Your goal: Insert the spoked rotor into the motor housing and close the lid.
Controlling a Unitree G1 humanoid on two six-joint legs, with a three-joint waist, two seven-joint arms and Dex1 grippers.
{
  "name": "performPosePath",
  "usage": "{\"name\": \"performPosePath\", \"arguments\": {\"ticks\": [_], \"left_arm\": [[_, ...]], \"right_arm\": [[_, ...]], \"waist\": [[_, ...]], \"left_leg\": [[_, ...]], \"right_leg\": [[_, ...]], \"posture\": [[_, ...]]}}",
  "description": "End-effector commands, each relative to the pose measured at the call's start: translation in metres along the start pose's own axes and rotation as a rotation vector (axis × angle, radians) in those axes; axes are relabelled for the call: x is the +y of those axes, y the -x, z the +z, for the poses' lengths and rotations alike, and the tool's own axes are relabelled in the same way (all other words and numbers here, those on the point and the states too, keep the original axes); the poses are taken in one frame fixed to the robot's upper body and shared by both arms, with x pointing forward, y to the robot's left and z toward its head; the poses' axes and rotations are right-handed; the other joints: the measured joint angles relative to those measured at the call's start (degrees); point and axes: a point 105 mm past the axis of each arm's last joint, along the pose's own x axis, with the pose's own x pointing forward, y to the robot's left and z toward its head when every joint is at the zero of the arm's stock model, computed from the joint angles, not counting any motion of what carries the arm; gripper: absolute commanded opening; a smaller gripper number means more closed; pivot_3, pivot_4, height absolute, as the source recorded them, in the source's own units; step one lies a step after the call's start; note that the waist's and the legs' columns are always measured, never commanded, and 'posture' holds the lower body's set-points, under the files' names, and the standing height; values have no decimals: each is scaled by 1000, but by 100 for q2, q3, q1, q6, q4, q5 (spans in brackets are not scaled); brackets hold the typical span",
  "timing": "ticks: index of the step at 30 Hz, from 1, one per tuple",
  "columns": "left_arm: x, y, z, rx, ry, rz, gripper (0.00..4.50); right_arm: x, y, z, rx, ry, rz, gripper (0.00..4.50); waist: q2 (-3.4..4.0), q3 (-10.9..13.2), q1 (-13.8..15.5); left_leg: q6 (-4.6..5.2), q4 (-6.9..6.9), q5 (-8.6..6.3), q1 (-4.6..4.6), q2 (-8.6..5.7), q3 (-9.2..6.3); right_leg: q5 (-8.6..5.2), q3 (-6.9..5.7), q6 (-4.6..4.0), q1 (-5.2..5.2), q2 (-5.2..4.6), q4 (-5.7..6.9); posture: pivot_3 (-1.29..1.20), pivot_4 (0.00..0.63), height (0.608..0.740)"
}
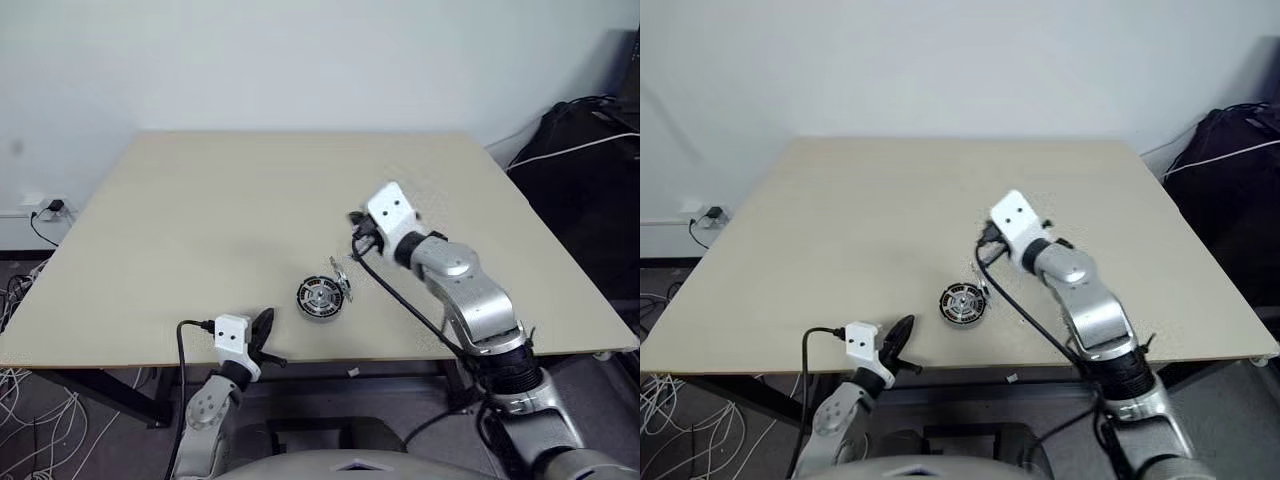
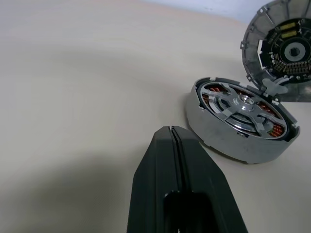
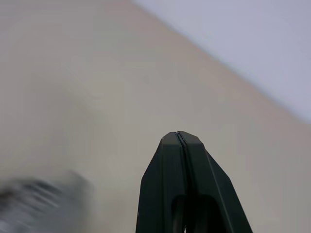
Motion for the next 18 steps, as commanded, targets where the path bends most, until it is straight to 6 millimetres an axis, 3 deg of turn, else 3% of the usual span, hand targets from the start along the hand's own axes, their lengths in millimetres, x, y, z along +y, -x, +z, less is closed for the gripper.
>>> {"name": "performPosePath", "arguments": {"ticks": [1, 4, 7, 18], "left_arm": [[-7, -3, 20, -72, -52, -40, 0], [-8, -1, 21, -65, -71, -60, 0], [-10, 2, 19, -46, -78, -95, 0], [-14, 8, 11, 8, -90, -171, 0]], "right_arm": [[-4, 0, -21, 73, 118, -9, 17], [6, 5, -42, 157, 140, 90, 17], [21, 9, -46, 166, 122, 205, 17], [67, 8, -21, 33, 20, 407, 17]], "waist": [[3, 0, -23], [5, 0, -33], [6, 1, -54], [5, 1, -47]], "left_leg": [[0, -2, 0, 1, 2, -1], [-1, -3, 1, 3, 4, -3], [-1, -3, 1, 8, 5, -4], [0, -3, 1, 9, 7, -5]], "right_leg": [[-2, 0, -1, 0, 2, 1], [-2, 0, -1, 0, 4, 2], [-2, 0, -1, 2, 5, 5], [-2, -1, 1, 3, 5, 6]], "posture": [[0, 0, 740], [0, 0, 740], [0, 0, 740], [0, 0, 740]]}}
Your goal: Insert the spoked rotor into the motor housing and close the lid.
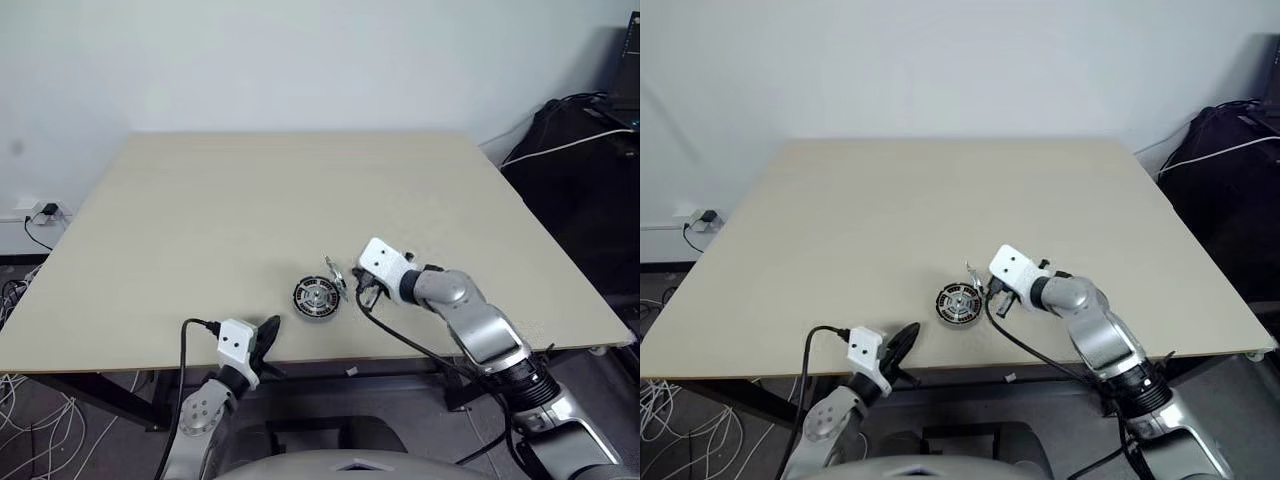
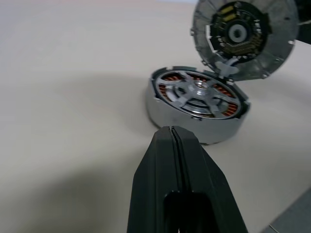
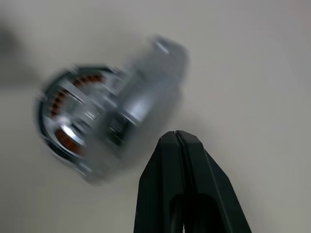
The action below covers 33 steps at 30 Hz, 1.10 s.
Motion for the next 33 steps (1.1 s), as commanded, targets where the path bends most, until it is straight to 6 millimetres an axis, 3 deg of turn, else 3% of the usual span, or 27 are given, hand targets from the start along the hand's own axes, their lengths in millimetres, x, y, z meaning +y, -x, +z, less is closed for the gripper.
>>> {"name": "performPosePath", "arguments": {"ticks": [1, 5, 14, 28, 33], "left_arm": [[-3, -3, 10, -35, -10, -29, 0], [-4, -3, 9, -30, -16, -44, 0], [-2, -3, 11, -52, -71, -27, 0], [-4, -6, 13, -60, -64, -33, 0], [-5, -6, 14, -62, -61, -30, 0]], "right_arm": [[4, -2, 16, -73, 3, 15, 17], [17, -11, 22, -99, -31, 64, 17], [23, -23, 23, -96, -48, 82, 17], [43, -52, -11, 9, -183, 137, 17], [45, -51, -5, -38, -206, 145, 17]], "waist": [[0, 0, 3], [1, 0, 11], [2, -1, 16], [8, -10, -2], [10, -22, -20]], "left_leg": [[0, 0, 0, 0, 0, 1], [0, 1, 0, 0, 0, 0], [-1, 1, 0, 1, 0, 1], [-2, 1, 1, 7, 0, 2], [-2, 1, 1, 17, 0, 2]], "right_leg": [[0, 0, 0, 1, 0, 0], [0, -1, 0, 0, 0, 1], [1, -1, 0, 1, 0, 2], [1, 0, 1, 7, 0, 5], [1, 0, 1, 17, 0, 6]], "posture": [[0, 0, 740], [0, 0, 740], [0, 0, 740], [0, 0, 740], [0, 0, 740]]}}
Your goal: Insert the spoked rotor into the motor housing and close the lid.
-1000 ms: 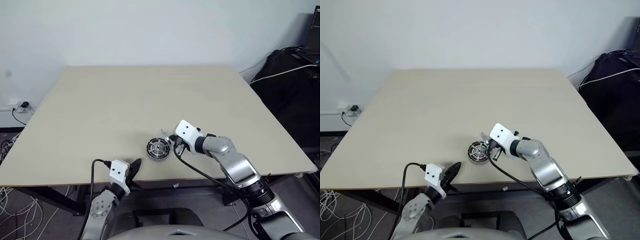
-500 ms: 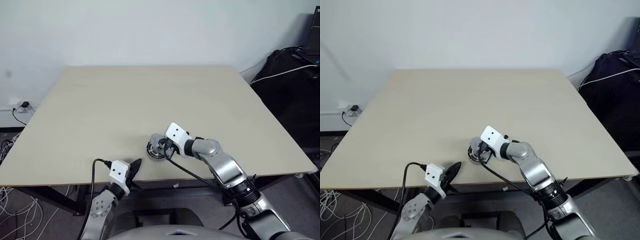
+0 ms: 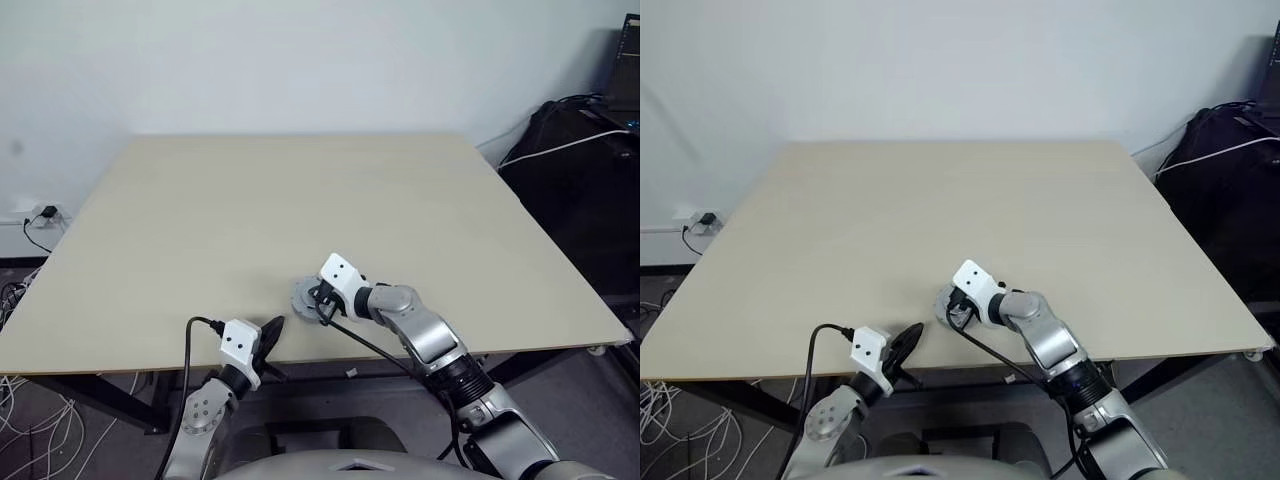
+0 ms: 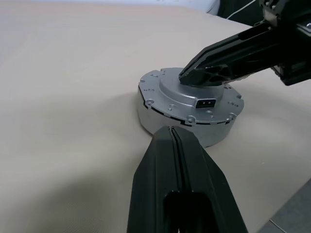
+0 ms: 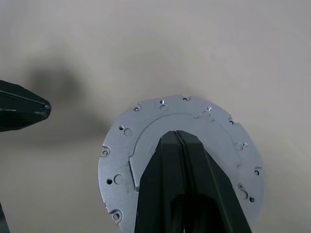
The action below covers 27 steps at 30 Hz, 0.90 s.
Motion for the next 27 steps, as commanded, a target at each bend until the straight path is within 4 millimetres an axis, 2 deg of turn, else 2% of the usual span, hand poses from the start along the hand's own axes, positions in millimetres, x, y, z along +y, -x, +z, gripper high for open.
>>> {"name": "performPosePath", "arguments": {"ticks": [1, 5, 8, 20, 27], "left_arm": [[-3, -4, 14, -52, -22, -10, 0], [-2, -4, 14, -51, -16, -7, 0], [-2, -4, 13, -49, -12, -8, 0], [-2, -7, 13, -46, -6, -17, 0], [0, -5, 13, -48, 0, 6, 0]], "right_arm": [[1, 4, 6, -50, -25, 7, 17], [3, 19, 36, -191, -46, 56, 17], [1, 25, 43, -224, -16, 60, 621], [-7, 11, 23, -157, 22, 99, 4470], [-9, 7, 18, -144, 25, 142, 4470]], "waist": [[1, 0, 1], [4, 5, 7], [5, 6, 5], [4, 6, 3], [5, 6, 3]], "left_leg": [[0, 0, 0, 0, 0, 0], [0, 0, 0, -8, 0, -1], [0, 0, 0, -13, 0, -1], [0, 0, 0, -11, -1, -1], [0, 0, 0, -10, -1, 0]], "right_leg": [[0, 0, 0, 0, 0, 0], [0, 0, 0, -9, 0, 0], [1, 0, 1, -15, 0, -1], [1, 0, 1, -11, 0, -2], [2, 0, 2, -10, 1, -1]], "posture": [[0, 0, 740], [0, 0, 740], [0, 0, 740], [0, 0, 740], [0, 0, 740]]}}
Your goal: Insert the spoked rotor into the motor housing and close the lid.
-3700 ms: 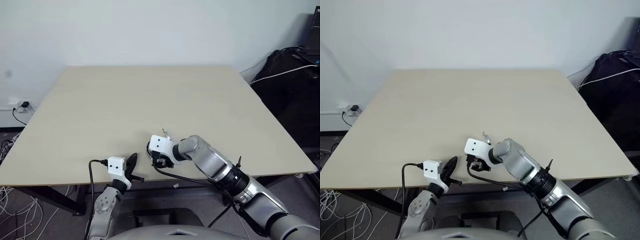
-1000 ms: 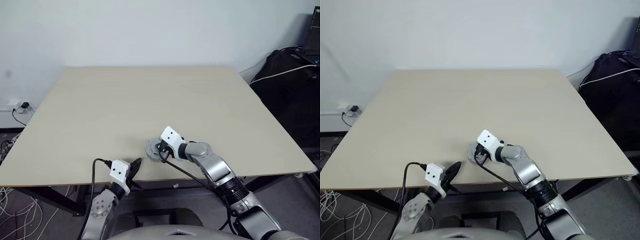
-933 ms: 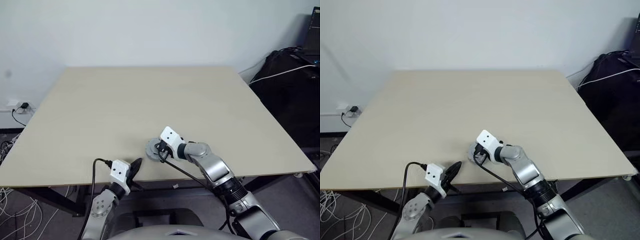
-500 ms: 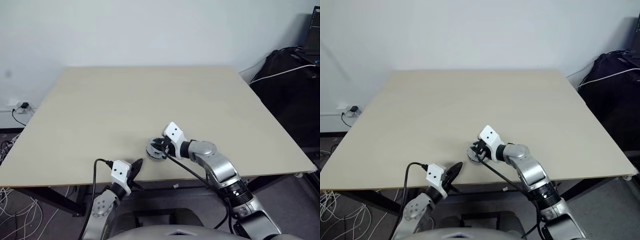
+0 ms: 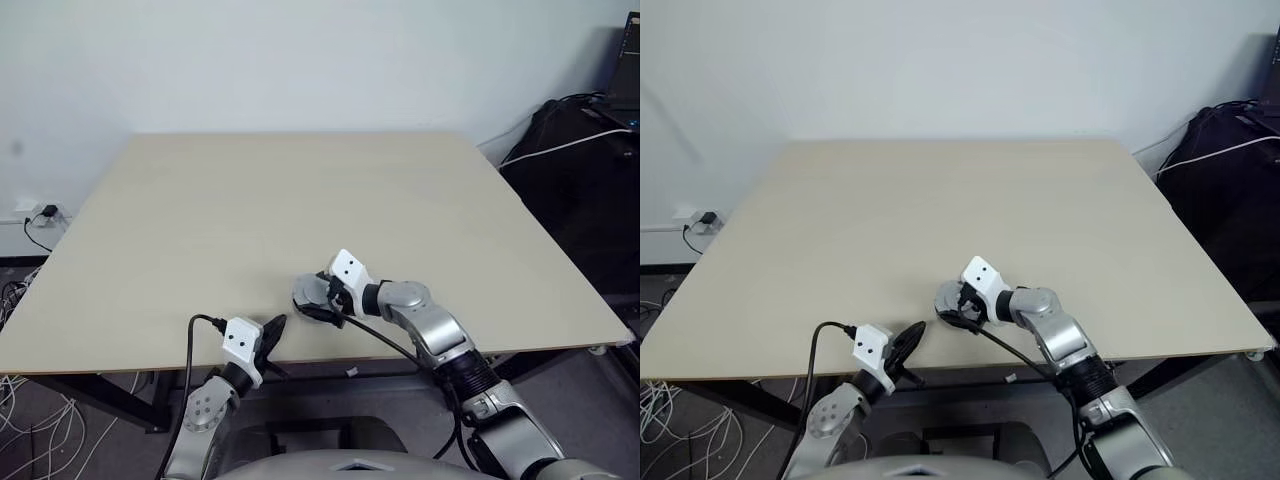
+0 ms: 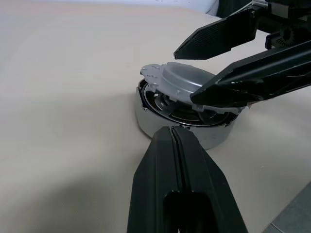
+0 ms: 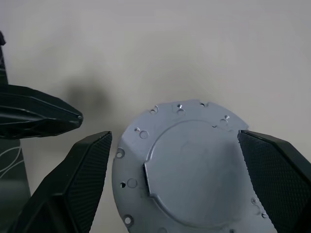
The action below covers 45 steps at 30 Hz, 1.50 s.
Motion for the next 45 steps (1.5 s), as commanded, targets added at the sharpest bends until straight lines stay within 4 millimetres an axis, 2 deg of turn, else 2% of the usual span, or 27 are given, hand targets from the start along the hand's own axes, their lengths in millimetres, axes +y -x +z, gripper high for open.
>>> {"name": "performPosePath", "arguments": {"ticks": [1, 25, 26, 29, 45], "left_arm": [[1, -2, 12, -46, -7, 12, 0], [5, 1, 9, -39, -13, 28, 0], [5, 2, 9, -39, -13, 28, 0], [5, 3, 9, -38, -14, 29, 0], [5, 5, 10, -31, -18, 31, 0]], "right_arm": [[-4, 0, 14, -36, 43, 20, 4470], [-23, -3, -1, 16, 49, -6, 4470], [-23, -3, -1, 16, 44, -7, 4064], [-22, -4, -2, 16, 33, -5, 3250], [-10, -4, -11, 31, 31, 11, 3230]], "waist": [[0, 0, 0], [2, -1, 0], [2, -1, 0], [2, -1, 0], [7, -4, 2]], "left_leg": [[0, 0, 0, 0, 0, 0], [-1, 0, 1, 2, 0, 1], [-1, 0, 1, 1, 0, 2], [-1, 0, 1, 1, 0, 1], [-1, 0, 1, 3, 1, 1]], "right_leg": [[0, 0, 0, 0, 0, 0], [2, 1, 2, 1, 0, 1], [2, 1, 2, 1, 0, 1], [2, 1, 2, 1, 0, 1], [1, 1, 1, 2, 0, 1]], "posture": [[0, 0, 740], [0, 0, 740], [0, 0, 740], [0, 0, 740], [0, 0, 740]]}}
